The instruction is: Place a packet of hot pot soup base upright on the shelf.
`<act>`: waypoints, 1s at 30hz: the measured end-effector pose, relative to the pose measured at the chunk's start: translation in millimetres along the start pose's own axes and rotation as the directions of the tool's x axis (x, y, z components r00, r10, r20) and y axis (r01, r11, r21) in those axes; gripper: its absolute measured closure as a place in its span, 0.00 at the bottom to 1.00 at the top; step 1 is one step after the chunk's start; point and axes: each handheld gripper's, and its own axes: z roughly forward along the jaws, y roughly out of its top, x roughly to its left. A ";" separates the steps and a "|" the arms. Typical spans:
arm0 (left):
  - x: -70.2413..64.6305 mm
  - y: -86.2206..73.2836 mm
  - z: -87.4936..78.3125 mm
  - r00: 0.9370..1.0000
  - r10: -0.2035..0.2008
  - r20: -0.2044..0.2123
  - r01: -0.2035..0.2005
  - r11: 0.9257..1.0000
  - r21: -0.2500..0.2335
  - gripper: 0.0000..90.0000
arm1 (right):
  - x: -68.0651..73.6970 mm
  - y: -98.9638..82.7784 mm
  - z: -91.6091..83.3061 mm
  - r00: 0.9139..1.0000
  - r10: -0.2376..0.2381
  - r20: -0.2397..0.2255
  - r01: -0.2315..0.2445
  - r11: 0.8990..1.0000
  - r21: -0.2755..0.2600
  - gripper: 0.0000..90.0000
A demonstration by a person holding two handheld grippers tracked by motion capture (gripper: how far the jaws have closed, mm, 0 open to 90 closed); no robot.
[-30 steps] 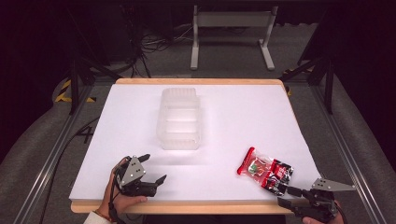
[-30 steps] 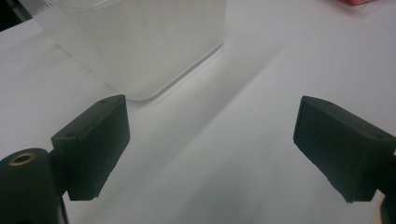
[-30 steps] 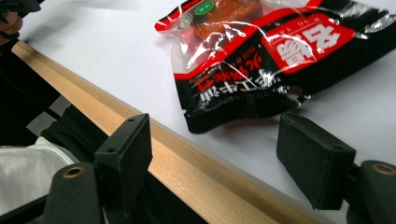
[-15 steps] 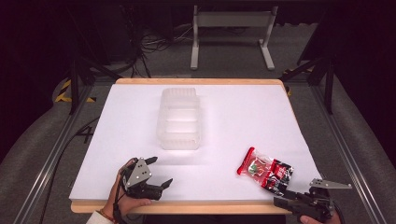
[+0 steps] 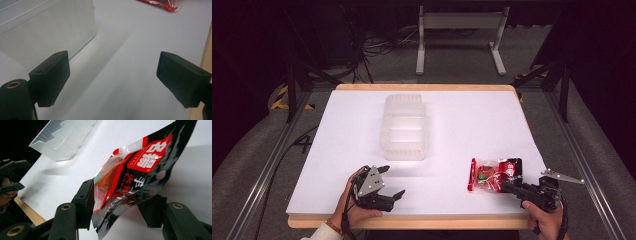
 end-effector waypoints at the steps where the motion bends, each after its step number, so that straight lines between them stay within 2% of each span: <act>1: 0.5 1.4 0.9 1.000 -0.001 0.004 0.001 1.000 0.000 0.14 | 2.6 0.4 3.8 1.000 -0.015 0.001 0.015 1.000 0.005 0.58; 4: 1.4 6.6 4.3 1.000 0.000 0.015 0.000 1.000 -0.009 0.14 | 11.6 2.2 14.3 0.996 -0.089 0.025 0.088 0.996 0.020 0.66; 6: 1.2 11.2 6.5 1.000 0.010 0.020 -0.010 1.000 -0.006 0.14 | 16.7 5.9 16.9 0.989 -0.137 0.046 0.138 0.990 0.000 0.77; 7: 1.8 14.2 8.3 1.000 0.012 0.025 -0.012 1.000 -0.007 0.14 | 18.1 7.1 17.1 0.988 -0.147 0.042 0.148 0.989 -0.004 0.80; 8: 2.0 16.0 9.5 1.000 0.011 0.029 -0.011 1.000 -0.003 0.14 | 21.7 9.9 17.8 0.979 -0.197 0.053 0.197 0.980 -0.004 0.84; 11: 1.2 21.2 13.2 0.999 0.023 0.033 -0.023 1.000 -0.001 0.14 | 29.6 17.4 17.0 0.962 -0.265 0.071 0.267 0.963 -0.032 0.92; 13: 1.1 25.2 15.0 0.999 0.031 0.034 -0.031 1.000 0.000 0.15 | 35.6 24.2 16.1 0.944 -0.324 0.064 0.327 0.944 -0.049 0.97; 14: 1.1 25.2 15.0 0.999 0.031 0.034 -0.031 1.000 0.000 0.15 | 35.6 24.2 16.1 0.944 -0.324 0.064 0.327 0.944 -0.049 0.97; 15: 1.8 27.0 15.6 0.999 0.032 0.035 -0.032 0.999 -0.004 0.15 | 39.3 29.0 15.7 0.934 -0.351 0.066 0.355 0.933 -0.061 0.98; 16: 3.1 30.1 16.4 0.999 0.029 0.043 -0.029 1.000 -0.008 0.17 | 45.3 36.2 17.0 0.912 -0.407 0.057 0.410 0.910 -0.061 1.00; 17: 3.1 30.1 16.4 0.999 0.029 0.043 -0.029 1.000 -0.008 0.17 | 45.3 36.2 17.0 0.912 -0.407 0.057 0.410 0.910 -0.061 1.00; 18: 3.6 32.1 17.0 0.999 0.033 0.043 -0.032 0.999 -0.013 0.17 | 47.8 38.0 18.2 0.905 -0.422 0.057 0.425 0.903 -0.064 1.00; 19: 3.9 33.7 17.7 0.999 0.029 0.041 -0.029 0.999 -0.015 0.18 | 53.1 42.0 24.1 0.882 -0.467 0.057 0.470 0.880 -0.064 1.00; 20: 4.4 35.3 18.4 0.999 0.024 0.046 -0.023 1.000 -0.019 0.18 | 53.1 42.0 24.1 0.882 -0.467 0.057 0.470 0.880 -0.064 1.00; 21: 4.9 37.1 19.2 0.998 0.023 0.052 -0.022 1.000 -0.020 0.18 | 55.2 43.6 27.1 0.873 -0.484 0.059 0.487 0.871 -0.061 1.00; 23: 5.1 41.6 21.6 0.998 0.034 0.044 -0.034 0.999 -0.015 0.19 | 57.4 47.7 31.8 0.867 -0.497 0.037 0.498 0.865 -0.065 1.00; 25: 6.2 47.9 23.9 0.998 0.034 0.059 -0.033 0.999 -0.018 0.19 | 62.5 52.2 35.4 0.849 -0.528 0.022 0.528 0.846 -0.072 1.00; 26: 6.0 53.3 25.8 0.998 0.047 0.048 -0.046 0.999 -0.018 0.19 | 66.3 55.5 37.1 0.842 -0.540 0.011 0.539 0.839 -0.081 1.00; 29: 8.3 66.5 29.5 0.997 0.054 0.062 -0.053 0.998 -0.031 0.20 | 72.4 61.1 40.2 0.829 -0.559 -0.010 0.556 0.827 -0.084 1.00; 30: 8.3 66.5 29.5 0.997 0.054 0.062 -0.053 0.998 -0.031 0.21 | 72.4 61.1 40.2 0.829 -0.559 -0.010 0.556 0.827 -0.084 1.00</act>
